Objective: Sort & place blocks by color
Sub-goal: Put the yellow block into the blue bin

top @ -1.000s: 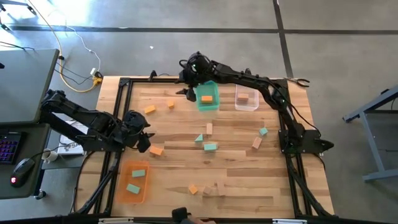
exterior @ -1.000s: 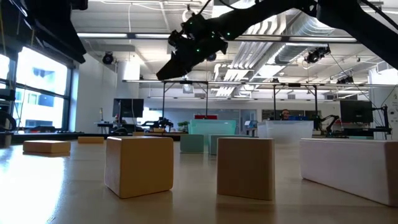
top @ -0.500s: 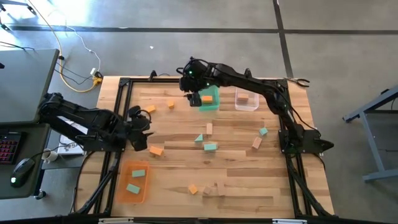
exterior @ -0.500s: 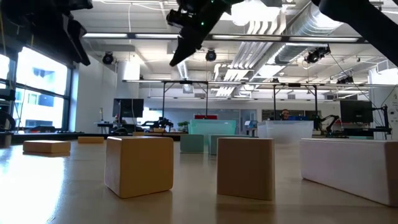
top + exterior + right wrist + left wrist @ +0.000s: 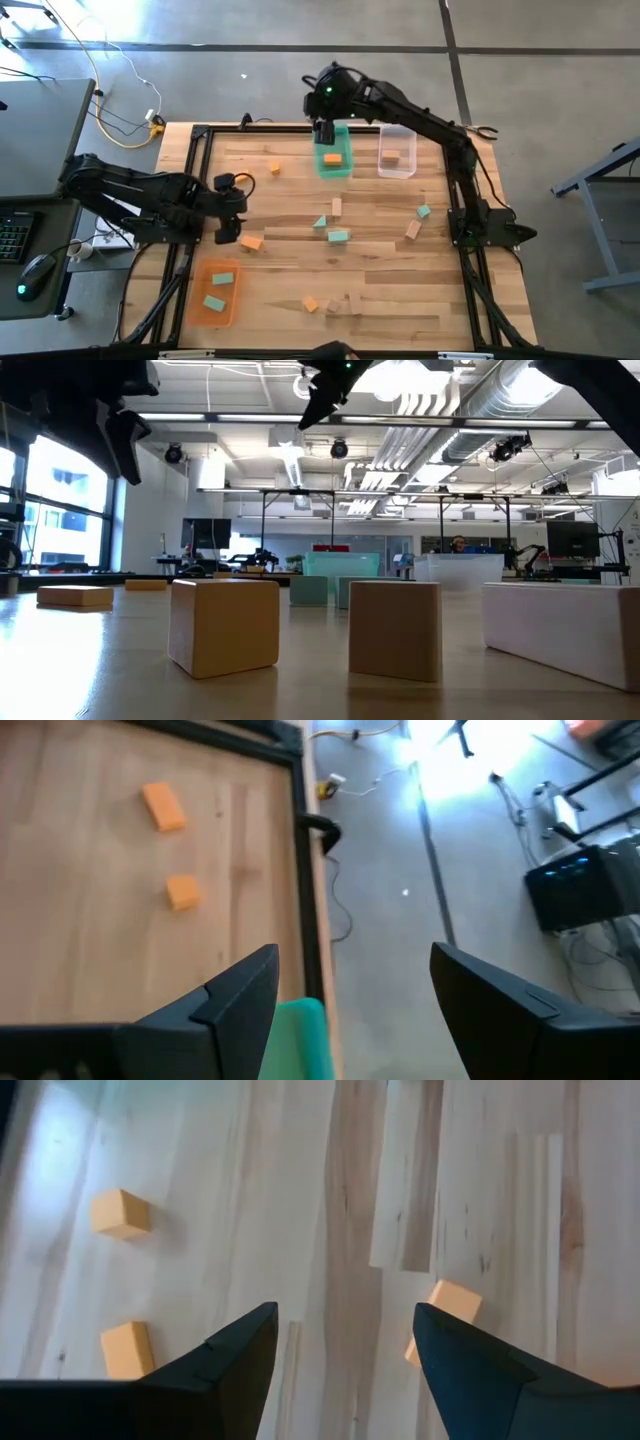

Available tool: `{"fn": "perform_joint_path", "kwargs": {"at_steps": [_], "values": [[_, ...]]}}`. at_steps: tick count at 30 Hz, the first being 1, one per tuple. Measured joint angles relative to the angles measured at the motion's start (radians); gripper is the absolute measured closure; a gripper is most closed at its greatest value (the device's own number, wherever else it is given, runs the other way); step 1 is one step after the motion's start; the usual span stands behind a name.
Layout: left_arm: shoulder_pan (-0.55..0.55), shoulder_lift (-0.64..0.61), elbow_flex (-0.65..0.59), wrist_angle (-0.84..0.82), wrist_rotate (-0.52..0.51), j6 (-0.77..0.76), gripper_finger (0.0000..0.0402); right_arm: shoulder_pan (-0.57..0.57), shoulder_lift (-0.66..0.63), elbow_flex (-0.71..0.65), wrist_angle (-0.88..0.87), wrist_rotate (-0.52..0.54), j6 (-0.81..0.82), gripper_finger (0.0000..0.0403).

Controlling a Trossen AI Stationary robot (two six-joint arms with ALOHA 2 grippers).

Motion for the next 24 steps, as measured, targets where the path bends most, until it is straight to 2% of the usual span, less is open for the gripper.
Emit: {"fn": "perform_joint_path", "kwargs": {"at_steps": [7,16,24], "values": [[0.031,0.08,0.0,0.001,0.008,0.026,0.0157,-0.02,-0.048,0.001,0.009,0.001,0.001,0.0153],[0.062,0.211,0.0,0.016,0.174,0.085,0.0153,-0.048,-0.066,0.002,0.022,0.0,0.0,0.0153],[0.061,0.329,0.0,0.08,0.215,0.086,0.0153,-0.071,-0.066,0.002,0.017,-0.005,-0.001,0.0153]]}}
